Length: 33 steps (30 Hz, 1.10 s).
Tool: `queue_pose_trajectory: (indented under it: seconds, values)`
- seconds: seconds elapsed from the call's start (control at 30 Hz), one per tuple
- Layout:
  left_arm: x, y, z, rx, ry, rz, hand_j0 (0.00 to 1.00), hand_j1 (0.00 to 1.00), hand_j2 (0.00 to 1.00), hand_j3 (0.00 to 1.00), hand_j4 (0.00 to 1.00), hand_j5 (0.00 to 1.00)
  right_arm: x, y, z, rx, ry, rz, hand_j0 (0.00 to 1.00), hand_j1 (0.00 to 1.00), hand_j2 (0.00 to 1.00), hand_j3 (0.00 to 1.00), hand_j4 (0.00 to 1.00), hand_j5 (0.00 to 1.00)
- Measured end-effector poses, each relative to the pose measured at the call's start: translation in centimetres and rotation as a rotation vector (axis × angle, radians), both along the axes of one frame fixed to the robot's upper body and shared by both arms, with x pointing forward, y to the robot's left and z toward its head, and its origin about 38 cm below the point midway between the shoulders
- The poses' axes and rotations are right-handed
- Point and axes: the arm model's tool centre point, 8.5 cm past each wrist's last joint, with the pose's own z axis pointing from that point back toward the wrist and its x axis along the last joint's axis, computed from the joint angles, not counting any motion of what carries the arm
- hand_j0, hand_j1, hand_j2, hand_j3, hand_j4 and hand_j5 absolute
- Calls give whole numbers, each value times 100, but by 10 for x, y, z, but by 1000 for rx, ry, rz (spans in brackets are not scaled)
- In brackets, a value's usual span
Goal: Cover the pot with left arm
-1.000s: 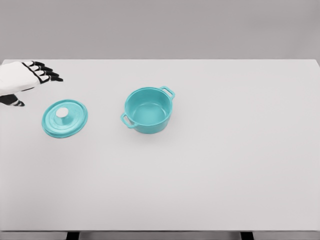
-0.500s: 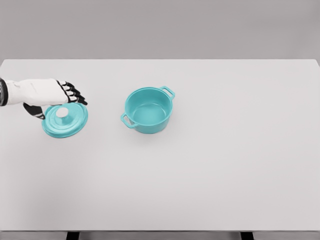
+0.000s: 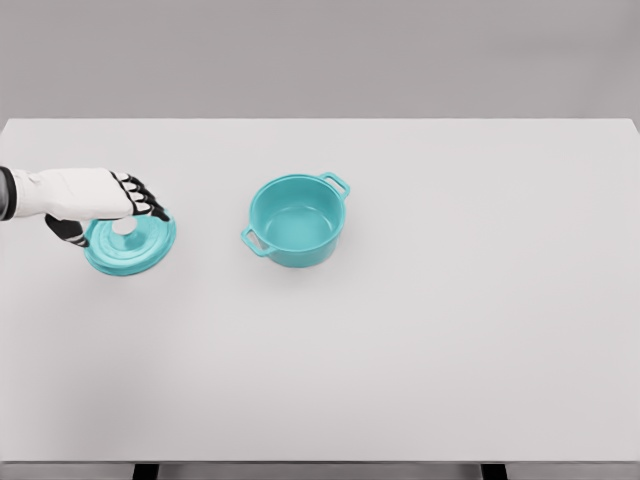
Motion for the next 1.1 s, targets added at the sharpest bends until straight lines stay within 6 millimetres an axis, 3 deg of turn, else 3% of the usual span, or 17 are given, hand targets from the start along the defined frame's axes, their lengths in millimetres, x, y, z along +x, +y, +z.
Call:
queue_pose_trajectory:
  seconds: [0.17,0.3,0.97,1.1]
  values:
    - [3,2,-7,2,15,15,91,91,91,91,91,91,0,0,0,0,0,0,100,100,100,100,100,100]
    - [4,-2,-13,0,27,11,83,83,83,83,83,83,0,0,0,0,0,0,100,100,100,100,100,100]
    - [17,0,-33,20,52,52,82,82,82,82,82,82,0,0,0,0,0,0,100,100,100,100,100,100]
    - [18,2,-34,22,53,59,76,76,76,76,76,76,0,0,0,0,0,0,100,100,100,100,100,100]
